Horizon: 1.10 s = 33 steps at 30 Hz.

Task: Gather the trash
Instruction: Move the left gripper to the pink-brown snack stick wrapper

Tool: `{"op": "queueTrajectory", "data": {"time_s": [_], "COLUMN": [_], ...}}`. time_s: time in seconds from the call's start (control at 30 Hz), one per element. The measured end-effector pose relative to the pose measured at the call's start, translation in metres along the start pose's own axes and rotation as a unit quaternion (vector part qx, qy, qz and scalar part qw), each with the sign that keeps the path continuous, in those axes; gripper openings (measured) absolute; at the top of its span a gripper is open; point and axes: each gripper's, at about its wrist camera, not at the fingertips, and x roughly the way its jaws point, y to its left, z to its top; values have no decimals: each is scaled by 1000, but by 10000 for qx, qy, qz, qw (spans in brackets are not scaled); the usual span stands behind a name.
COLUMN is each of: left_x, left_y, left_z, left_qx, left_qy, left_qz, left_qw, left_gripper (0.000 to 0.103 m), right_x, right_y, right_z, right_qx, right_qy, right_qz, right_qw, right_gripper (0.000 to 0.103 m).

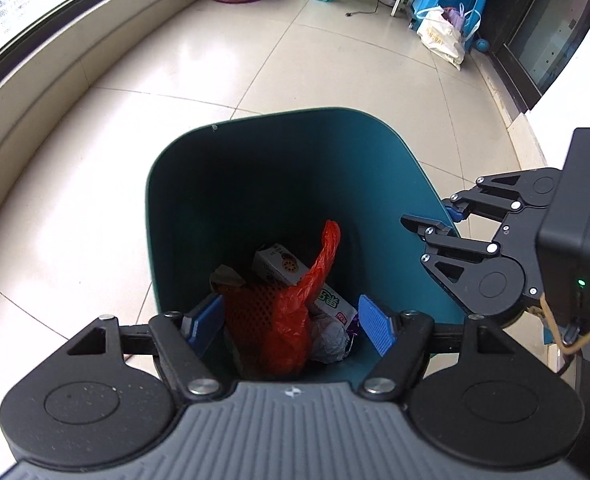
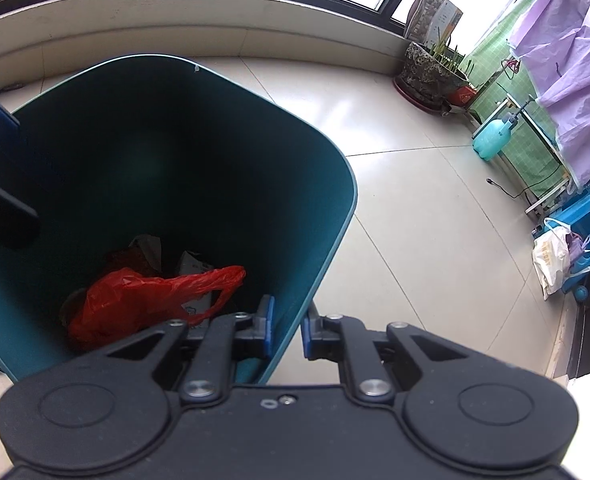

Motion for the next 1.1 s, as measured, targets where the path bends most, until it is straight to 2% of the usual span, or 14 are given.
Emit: {"op": "queueTrajectory", "data": {"time_s": [0.23,0.27,0.4,0.47,0.63,0.7,0.77,0.87,1.0,1.1], "left_x": [-51,-57,-79,-85,-62,-37,-8,31,80,112], "left_y": [19,25,56,80,132,150,170,199,227,240], "left_z": [-15,-18,-28,-35,-53,-61,-68,-77,-85,-86], "left_qx": [-151,-202,-462,-674,-1290,-1494,-1816,-2530,-3399,-3876], "left_qy": [-715,-787,-1013,-1089,-941,-722,-413,46,430,597], "left_qz": [124,171,565,629,948,1136,1042,883,658,674], "left_qw": [9973,9965,9922,9898,9826,9796,9770,9634,9372,9174], "left_gripper": [74,78,80,81,86,86,86,86,86,86], "right_x": [-1,-1,-1,0,1,1,2,3,2,2], "right_y": [1,2,1,0,-1,0,1,2,7,10], "right_z": [1,0,0,1,5,6,5,6,7,7], "right_qx": [24,17,50,34,3,-15,-24,-10,-24,-95], "right_qy": [-13,-4,40,53,67,77,96,129,159,185], "right_qz": [8,0,11,19,11,-20,-55,-95,-152,-195], "right_qw": [10000,10000,10000,10000,10000,10000,9999,9999,9998,9996], "right_gripper": [12,12,11,11,12,12,12,12,12,12]}}
